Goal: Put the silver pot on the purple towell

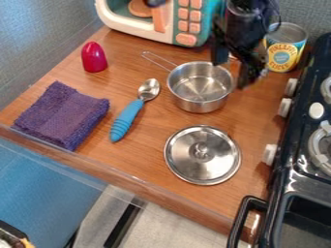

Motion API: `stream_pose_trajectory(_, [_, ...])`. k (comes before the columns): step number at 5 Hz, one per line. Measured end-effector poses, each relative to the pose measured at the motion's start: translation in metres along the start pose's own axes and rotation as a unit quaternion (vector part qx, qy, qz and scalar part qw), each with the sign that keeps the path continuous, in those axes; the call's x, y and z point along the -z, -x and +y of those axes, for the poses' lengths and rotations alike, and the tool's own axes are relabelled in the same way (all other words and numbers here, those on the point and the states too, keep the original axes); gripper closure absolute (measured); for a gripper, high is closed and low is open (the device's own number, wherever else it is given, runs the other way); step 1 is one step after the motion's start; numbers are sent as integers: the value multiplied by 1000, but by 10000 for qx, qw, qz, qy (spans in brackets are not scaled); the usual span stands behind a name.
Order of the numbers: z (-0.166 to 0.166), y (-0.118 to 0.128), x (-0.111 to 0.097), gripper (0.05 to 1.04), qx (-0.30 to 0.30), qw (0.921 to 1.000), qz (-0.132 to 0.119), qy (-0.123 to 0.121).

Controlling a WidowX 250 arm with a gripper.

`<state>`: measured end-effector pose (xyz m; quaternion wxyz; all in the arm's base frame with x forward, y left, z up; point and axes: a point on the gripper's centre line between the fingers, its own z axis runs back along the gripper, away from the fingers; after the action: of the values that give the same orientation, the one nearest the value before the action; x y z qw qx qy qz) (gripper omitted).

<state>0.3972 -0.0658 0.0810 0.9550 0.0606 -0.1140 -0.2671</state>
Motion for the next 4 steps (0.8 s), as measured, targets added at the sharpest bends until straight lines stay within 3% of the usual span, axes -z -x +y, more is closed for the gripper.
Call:
stream_pose_trajectory(2, [-9, 10, 28, 88, -170, 9987, 486, 65])
stream_pose_trajectory(3, [-11, 15, 38, 143, -265, 9975, 647, 113])
stream_pose_trajectory(4, [-13, 14, 39, 428, -192, 9979, 606, 150])
